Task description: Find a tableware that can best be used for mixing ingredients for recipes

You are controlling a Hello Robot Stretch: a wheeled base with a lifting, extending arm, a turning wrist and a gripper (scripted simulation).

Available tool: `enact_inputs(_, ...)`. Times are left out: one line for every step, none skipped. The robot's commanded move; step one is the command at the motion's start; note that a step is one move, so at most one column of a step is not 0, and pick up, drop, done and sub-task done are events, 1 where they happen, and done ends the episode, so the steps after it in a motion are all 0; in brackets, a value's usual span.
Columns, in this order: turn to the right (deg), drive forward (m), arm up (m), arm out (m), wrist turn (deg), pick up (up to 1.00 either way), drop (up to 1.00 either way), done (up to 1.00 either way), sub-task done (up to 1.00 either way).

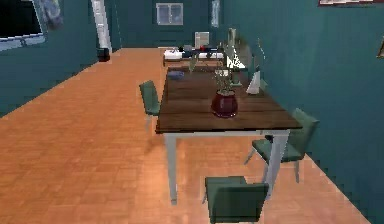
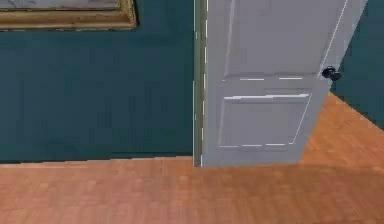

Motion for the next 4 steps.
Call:
enact_inputs(-36.0, 0.00, 0.00, 0.00, 0.0, 0.00, 0.00, 0.00, 0.00)
enact_inputs(0.0, 1.00, 0.00, 0.00, 0.0, 0.00, 0.00, 0.00, 0.00)
enact_inputs(-9.0, 0.00, 0.00, 0.00, 0.0, 0.00, 0.00, 0.00, 0.00)
enact_inputs(0.0, 0.15, 0.00, 0.00, 0.0, 0.00, 0.00, 0.00, 0.00)
